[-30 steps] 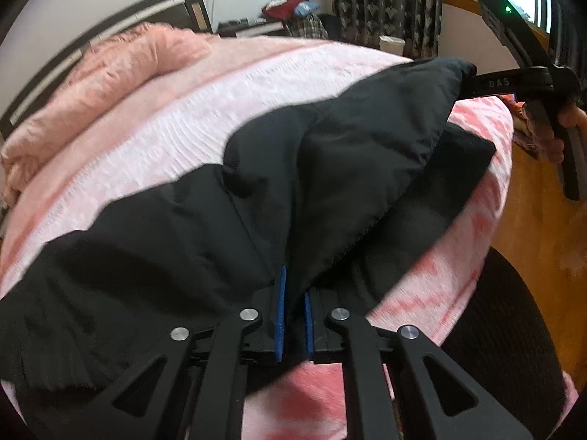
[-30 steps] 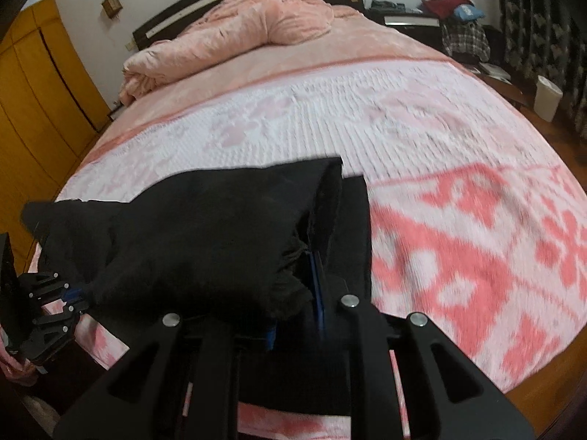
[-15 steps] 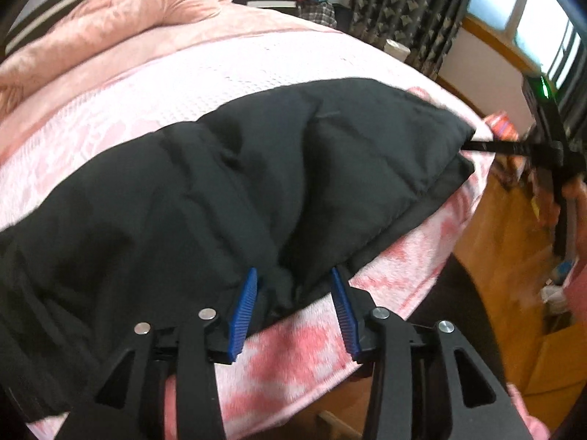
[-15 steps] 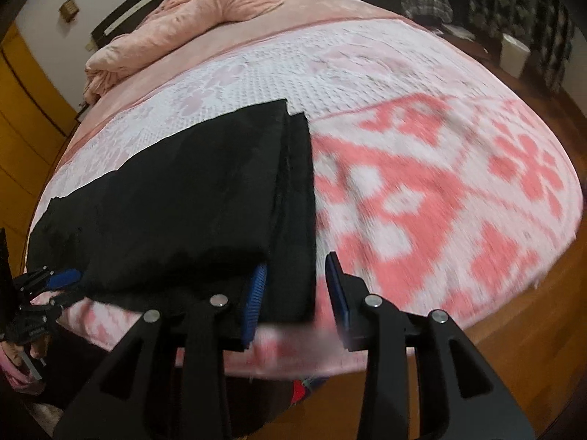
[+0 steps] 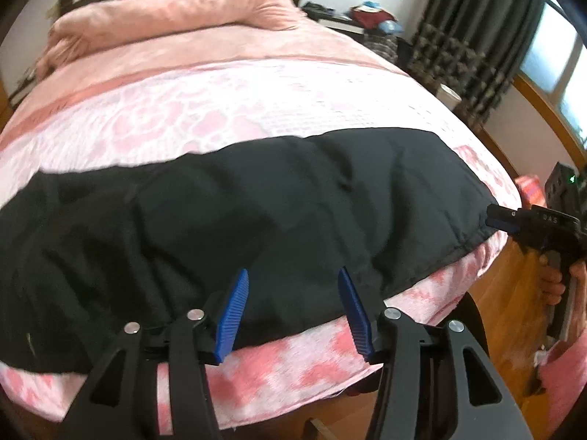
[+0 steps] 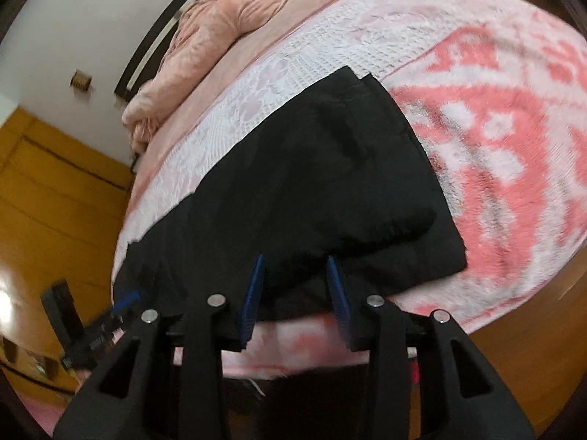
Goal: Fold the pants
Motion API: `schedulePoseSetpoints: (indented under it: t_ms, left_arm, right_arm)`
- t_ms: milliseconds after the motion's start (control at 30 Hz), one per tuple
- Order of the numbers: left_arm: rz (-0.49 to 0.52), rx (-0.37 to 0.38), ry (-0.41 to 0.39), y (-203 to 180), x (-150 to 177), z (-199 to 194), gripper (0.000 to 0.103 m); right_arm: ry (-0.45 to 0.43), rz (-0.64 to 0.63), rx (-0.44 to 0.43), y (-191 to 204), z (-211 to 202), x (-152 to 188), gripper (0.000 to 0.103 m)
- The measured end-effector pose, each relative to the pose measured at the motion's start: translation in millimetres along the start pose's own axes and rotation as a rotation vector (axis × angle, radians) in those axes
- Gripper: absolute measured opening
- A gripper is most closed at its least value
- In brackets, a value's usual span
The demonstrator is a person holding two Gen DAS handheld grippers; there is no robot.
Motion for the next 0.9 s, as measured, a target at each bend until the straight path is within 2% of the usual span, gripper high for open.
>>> schedulePoseSetpoints:
  t_ms: [200,333,367,567,667,800,900]
  left_arm:
    - [-0.088,-0.050,0.011,35.5,9.8,-3.2,0.059]
    - [-0.142,-0.071,0.015,55.1,11.9,-5.0,0.060]
    - [-0.155,-0.075,0.015,59.5,12.4,-5.4,0.060]
    - [-0.215,-0.079,0.024,81.3,18.5,-10.3,0.061]
    - [-0.233,-0.074,0.037,85.8,25.4,-11.7,0.061]
    - [-0.272,-0.054,0.076,92.9,34.1,-10.4,0.062]
    - [-0.313,-0.044,0.100,99.6,38.9,-10.2,0.062]
  right_arm:
    - [-0.012,0.066,-0.023,-4.1,9.2,-11.6,0.037]
    - [-0.034,0.051,-0.008,1.5,3.6,-23.2,0.007]
    - [-0.037,0.046,-0.010,4.2,1.6,-24.8,0.005]
    - [-0.018,0.000,0.057,9.2,-14.7,-12.8,0.004]
    - [0.024,0.002,0.112,-3.8,-9.7,6.0,0.004]
    - [0.028,0.019,0.125,-12.9,-2.2,15.0,0.004]
    - [0.045,-0.014,0.167,-8.7,-1.1,14.2,0.013]
Point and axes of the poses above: each gripper's, at about its wrist camera, not at the fingertips, and z roughly the way its jaws point, y to its left, x to its underside, the point moved 10 cm from there along z, roughly the way its jaws point, and after that the axes turned 13 degrees about -z, right-handed, at the moved point
